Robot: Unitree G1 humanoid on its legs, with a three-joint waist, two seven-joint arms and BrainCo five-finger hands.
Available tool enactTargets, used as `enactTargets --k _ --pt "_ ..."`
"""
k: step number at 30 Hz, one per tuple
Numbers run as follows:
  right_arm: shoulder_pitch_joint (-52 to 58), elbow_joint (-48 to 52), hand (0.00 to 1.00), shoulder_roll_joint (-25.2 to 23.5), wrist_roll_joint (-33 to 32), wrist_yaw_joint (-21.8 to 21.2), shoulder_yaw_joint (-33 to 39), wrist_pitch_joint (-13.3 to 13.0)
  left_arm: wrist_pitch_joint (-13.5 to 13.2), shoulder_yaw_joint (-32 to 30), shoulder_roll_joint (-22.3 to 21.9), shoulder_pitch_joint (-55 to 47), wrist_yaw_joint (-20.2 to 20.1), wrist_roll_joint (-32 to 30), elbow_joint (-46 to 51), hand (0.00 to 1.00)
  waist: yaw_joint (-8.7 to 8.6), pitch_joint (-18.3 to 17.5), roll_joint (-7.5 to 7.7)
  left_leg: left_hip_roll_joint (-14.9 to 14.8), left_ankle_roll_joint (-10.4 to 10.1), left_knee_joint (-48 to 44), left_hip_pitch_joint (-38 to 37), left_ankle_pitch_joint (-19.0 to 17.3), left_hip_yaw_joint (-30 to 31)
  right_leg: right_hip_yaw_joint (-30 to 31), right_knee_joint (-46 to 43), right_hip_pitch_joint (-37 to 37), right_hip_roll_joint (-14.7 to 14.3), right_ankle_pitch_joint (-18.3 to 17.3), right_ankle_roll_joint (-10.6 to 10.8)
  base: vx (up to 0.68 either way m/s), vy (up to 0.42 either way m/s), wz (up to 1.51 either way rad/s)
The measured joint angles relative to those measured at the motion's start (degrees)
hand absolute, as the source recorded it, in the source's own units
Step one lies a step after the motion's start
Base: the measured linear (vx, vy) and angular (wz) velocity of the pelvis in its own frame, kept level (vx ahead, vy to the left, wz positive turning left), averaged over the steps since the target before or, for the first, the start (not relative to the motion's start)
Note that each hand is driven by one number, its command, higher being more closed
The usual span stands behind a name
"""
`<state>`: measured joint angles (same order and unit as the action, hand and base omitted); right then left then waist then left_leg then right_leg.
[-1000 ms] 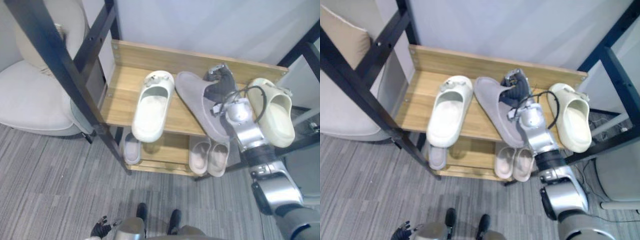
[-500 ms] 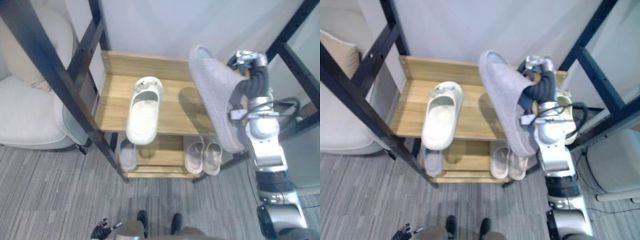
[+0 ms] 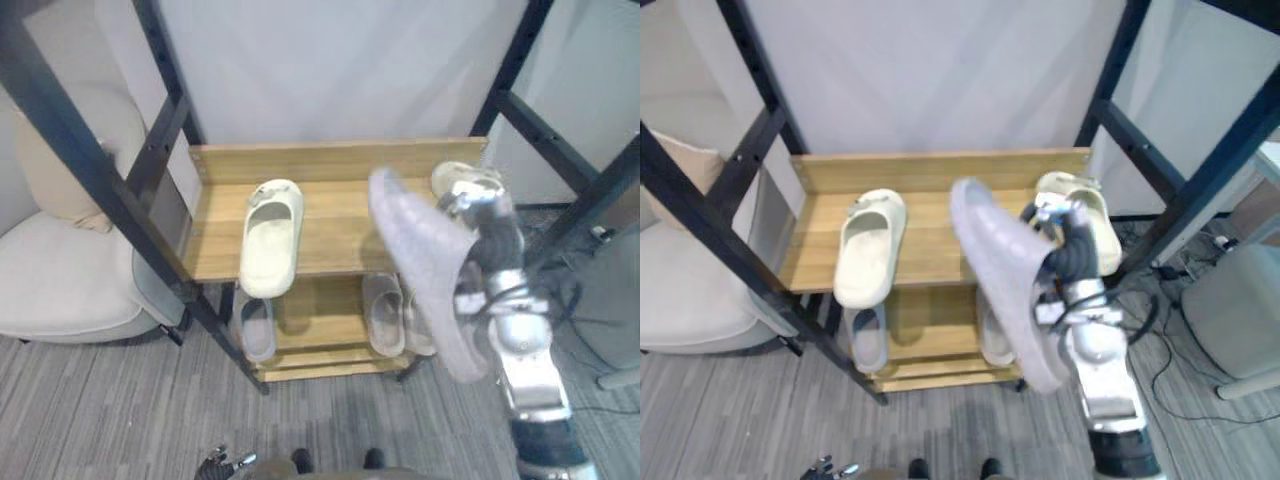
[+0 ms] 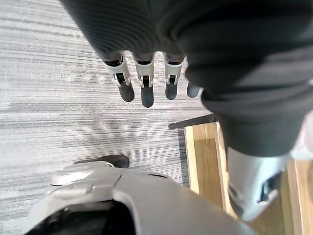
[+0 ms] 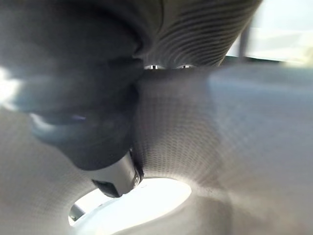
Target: Organize the slippers on the shoe rack
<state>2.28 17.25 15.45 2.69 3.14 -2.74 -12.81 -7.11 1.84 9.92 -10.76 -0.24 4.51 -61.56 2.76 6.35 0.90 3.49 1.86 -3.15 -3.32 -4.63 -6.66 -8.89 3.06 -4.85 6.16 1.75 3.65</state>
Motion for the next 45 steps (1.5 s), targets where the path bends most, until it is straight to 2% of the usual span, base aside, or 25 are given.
enactTargets --k 5,7,10,12,16,18,19,21,24,28,32,33,36,39,45 --pt "4.23 -3.22 1.00 -0.92 2.41 -1.71 -4.48 0.22 -0.02 2.07 0.34 0.57 0.00 -0.55 -1.59 0.00 0.01 -0.08 -0.66 -0.10 -0.64 -0.22 -1.09 -0.42 -0.12 0.07 0.22 -1.16 -0.05 -0.02 0.04 -0.02 0.000 -0.01" --pt "4.30 -5.82 1.00 -0.88 3.55 -2.20 -5.98 0.23 -0.17 2.63 0.22 1.03 0.04 -0.51 -1.46 0.00 0.21 0.96 -1.33 -0.70 -0.71 -4.17 0.90 -2.51 -0.38 0.08 -2.26 0.12 -0.07 -1.07 -0.27 -0.07 0.006 -0.03" --pt "1.77 -11.21 1.00 -0.53 4.12 -2.26 -9.32 0.47 -0.63 3.87 -0.07 3.77 0.07 -0.42 -0.98 0.00 0.42 5.27 -3.57 -2.59 -0.23 -17.18 9.08 -7.19 -0.40 0.25 -15.30 8.27 -0.12 -6.01 -0.41 -0.16 0.006 0.03" --pt "-1.76 -14.82 1.00 -0.34 4.19 -2.24 -11.48 1.18 -1.04 4.39 0.06 6.35 0.17 0.23 -0.89 0.00 0.52 8.98 -3.78 -2.92 -0.19 -23.60 14.85 -9.28 -0.35 0.27 -24.39 14.96 0.78 -9.34 -0.52 -0.21 0.009 0.12" --pt "-8.24 -17.05 1.00 1.34 4.54 -1.70 -12.12 2.09 -1.38 4.22 0.06 9.55 1.23 2.59 0.44 0.00 0.75 14.12 -4.36 -3.20 0.20 -32.38 23.49 -11.48 0.98 -0.88 -33.91 23.19 1.91 -13.12 -0.96 -0.20 -0.001 0.20" --pt "-11.96 -17.84 1.00 1.66 6.38 -0.63 -12.21 2.08 -1.52 3.86 0.15 10.30 1.34 3.82 1.42 0.00 0.99 15.29 -4.20 -3.96 0.28 -35.66 27.45 -12.42 1.25 -2.03 -37.07 26.83 2.22 -13.93 -1.59 -0.13 -0.012 0.05" --pt "-14.19 -18.47 1.00 1.72 6.50 0.21 -12.23 2.15 -1.72 3.58 0.30 10.81 1.43 4.41 1.48 0.00 1.31 15.80 -3.88 -4.09 0.15 -37.70 29.85 -12.94 1.30 -3.10 -40.15 28.92 3.28 -14.71 -1.96 -0.08 -0.023 0.01" --pt "-17.59 -18.49 1.00 2.46 7.00 1.63 -12.22 2.15 -2.14 3.55 0.37 11.58 1.97 4.62 1.68 0.00 1.40 17.70 -3.89 -4.22 -0.33 -42.65 33.11 -14.55 1.64 -3.87 -45.65 32.34 4.87 -16.94 -2.51 -0.07 -0.026 0.06" --pt "-23.04 -20.07 1.00 2.66 9.08 4.06 -12.21 2.45 -2.04 3.34 0.50 12.43 2.94 4.72 2.05 0.00 1.86 18.87 -3.57 -5.34 -0.82 -50.22 39.99 -17.14 2.66 -4.70 -53.11 38.60 5.39 -20.20 -3.52 -0.06 -0.043 0.06" --pt "-30.06 -25.32 1.00 3.32 11.74 7.15 -11.95 4.08 -2.07 1.12 -0.21 13.29 3.93 5.23 2.48 0.00 2.84 20.23 -3.24 -5.94 -0.47 -58.96 47.89 -19.27 4.43 -6.38 -62.06 45.38 6.81 -23.63 -4.12 -0.05 -0.050 0.12" --pt "-38.50 -28.22 1.00 3.70 13.08 9.94 -11.71 5.60 -2.09 -1.93 -2.75 14.94 4.92 6.21 3.69 0.00 4.39 22.59 -3.11 -5.91 -0.80 -66.44 55.50 -21.17 5.80 -6.84 -70.06 52.29 8.06 -26.87 -4.82 -0.09 -0.042 0.12" --pt "-40.60 -28.21 1.00 3.64 13.07 11.25 -11.59 5.83 -1.94 -3.64 -3.76 15.19 5.13 6.78 3.98 0.00 5.38 22.71 -3.07 -6.00 -0.90 -68.62 57.86 -21.76 6.01 -6.79 -72.45 54.57 8.37 -27.90 -4.62 -0.12 -0.036 0.04" --pt "-43.04 -28.19 1.00 3.49 13.07 12.69 -11.23 6.29 -1.91 -5.58 -4.84 15.24 5.46 6.86 6.09 0.00 6.71 23.37 -2.91 -5.91 -1.24 -70.69 59.90 -22.21 6.34 -7.09 -74.93 56.32 9.17 -28.85 -4.90 -0.08 -0.024 0.07" --pt "-45.62 -28.20 1.00 2.85 13.14 14.21 -10.85 6.95 -2.04 -7.36 -5.53 15.27 5.91 6.90 8.28 0.00 7.33 23.37 -2.91 -5.80 -1.64 -72.55 62.29 -22.44 7.55 -8.63 -76.74 57.61 10.35 -29.70 -5.35 -0.06 -0.012 0.11" --pt "-52.23 -32.50 1.00 2.35 13.69 17.44 -8.00 9.42 -2.22 -7.65 -6.19 15.37 7.47 7.34 10.43 0.00 8.88 23.34 -2.87 -4.82 -2.43 -74.43 65.45 -22.31 8.95 -10.49 -79.65 59.62 12.56 -31.27 -6.12 -0.03 -0.026 0.14"
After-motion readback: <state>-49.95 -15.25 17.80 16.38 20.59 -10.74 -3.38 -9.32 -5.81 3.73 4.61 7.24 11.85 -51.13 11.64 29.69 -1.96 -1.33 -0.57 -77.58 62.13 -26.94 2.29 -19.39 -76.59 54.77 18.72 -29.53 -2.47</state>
